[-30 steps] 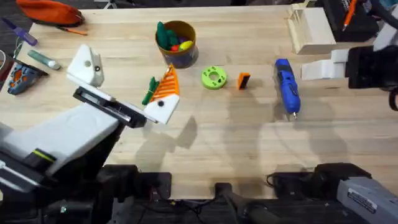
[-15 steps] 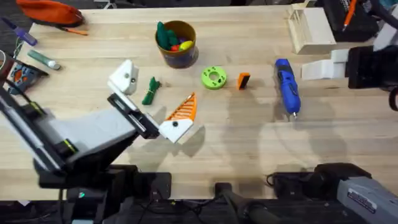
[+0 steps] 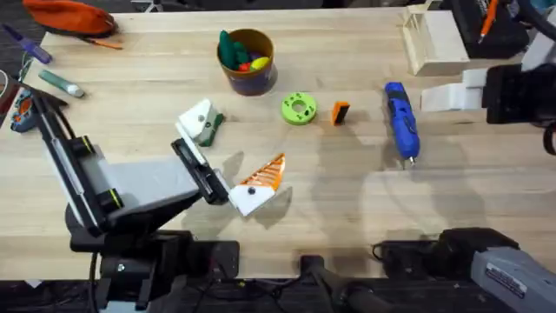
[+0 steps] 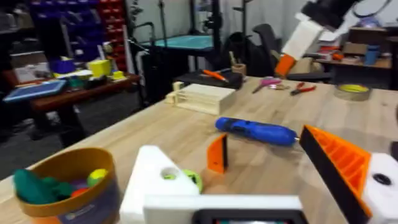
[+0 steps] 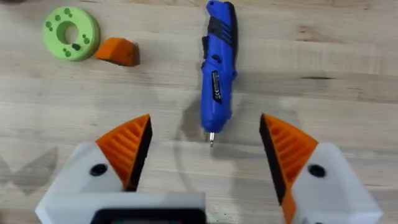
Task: Pick up the gripper from the table and insert it into the empty holder that is missing its gripper. Then pick up a screw, insert it into the mounting hole, and use the screwdriver to tighten it. Finally, clean up the table by picking up the vegetable and placing it into the bucket.
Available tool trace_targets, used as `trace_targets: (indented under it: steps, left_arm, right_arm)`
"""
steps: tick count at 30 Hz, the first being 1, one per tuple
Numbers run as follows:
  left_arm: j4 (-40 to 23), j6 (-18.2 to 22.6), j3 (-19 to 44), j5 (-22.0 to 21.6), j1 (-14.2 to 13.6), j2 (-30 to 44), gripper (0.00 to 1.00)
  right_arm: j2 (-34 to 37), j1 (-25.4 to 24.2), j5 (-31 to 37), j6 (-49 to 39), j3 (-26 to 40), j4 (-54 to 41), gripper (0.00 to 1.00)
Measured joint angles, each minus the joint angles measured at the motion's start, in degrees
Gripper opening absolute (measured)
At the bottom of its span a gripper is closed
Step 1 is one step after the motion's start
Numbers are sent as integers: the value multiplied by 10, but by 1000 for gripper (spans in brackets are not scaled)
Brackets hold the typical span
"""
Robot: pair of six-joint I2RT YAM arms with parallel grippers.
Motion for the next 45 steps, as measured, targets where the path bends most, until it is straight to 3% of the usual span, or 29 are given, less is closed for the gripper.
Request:
trace_targets:
  steps: [18, 23, 27, 45]
  left_arm:
    - [-148, 9, 0, 56, 0, 0, 986]
    - [-158, 78, 1, 90, 0, 0, 986]
    - [-164, 106, 2, 117, 0, 0, 986]
    - [-166, 121, 2, 131, 0, 0, 985]
  right_arm:
    - [0, 0, 0, 0, 0, 0, 993]
    - [0, 0, 0, 0, 0, 0, 993]
    - [0, 0, 0, 0, 0, 0, 993]
    - [0, 0, 0, 0, 0, 0, 994]
